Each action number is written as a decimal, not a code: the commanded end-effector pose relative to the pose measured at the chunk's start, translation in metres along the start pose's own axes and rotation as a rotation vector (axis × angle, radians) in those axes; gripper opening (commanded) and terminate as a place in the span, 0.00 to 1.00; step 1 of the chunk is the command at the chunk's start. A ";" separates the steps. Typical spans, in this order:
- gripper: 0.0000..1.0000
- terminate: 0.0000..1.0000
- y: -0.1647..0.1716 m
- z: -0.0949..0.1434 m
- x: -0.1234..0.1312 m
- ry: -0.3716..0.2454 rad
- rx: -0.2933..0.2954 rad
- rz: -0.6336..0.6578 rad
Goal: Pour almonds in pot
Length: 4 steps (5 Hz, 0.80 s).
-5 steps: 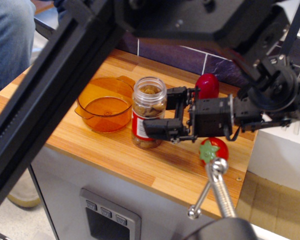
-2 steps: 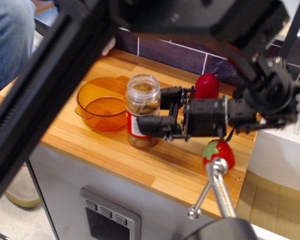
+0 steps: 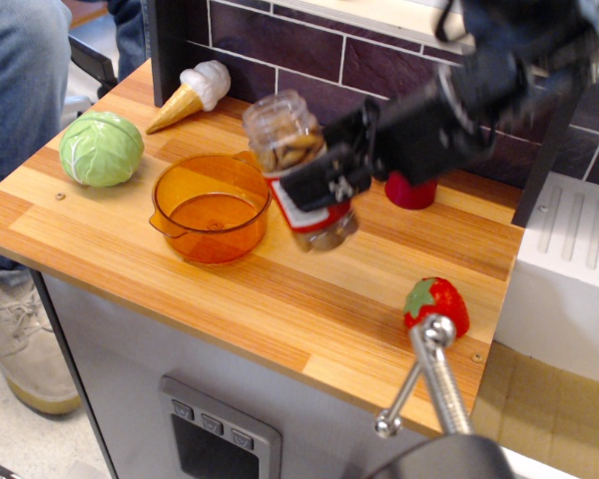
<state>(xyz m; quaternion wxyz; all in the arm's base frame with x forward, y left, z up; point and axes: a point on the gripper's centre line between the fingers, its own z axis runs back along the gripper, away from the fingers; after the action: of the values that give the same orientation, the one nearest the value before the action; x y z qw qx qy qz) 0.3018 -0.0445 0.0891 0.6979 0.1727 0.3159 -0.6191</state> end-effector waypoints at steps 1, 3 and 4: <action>0.00 0.00 0.002 0.011 -0.019 -0.473 0.061 0.020; 0.00 0.00 0.002 0.016 -0.024 -0.815 0.087 0.196; 0.00 0.00 0.010 0.012 -0.023 -0.894 0.116 0.289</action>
<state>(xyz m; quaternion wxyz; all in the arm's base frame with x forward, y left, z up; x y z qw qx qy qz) 0.3193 -0.0324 0.0923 0.8379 -0.0477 -0.0564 -0.5408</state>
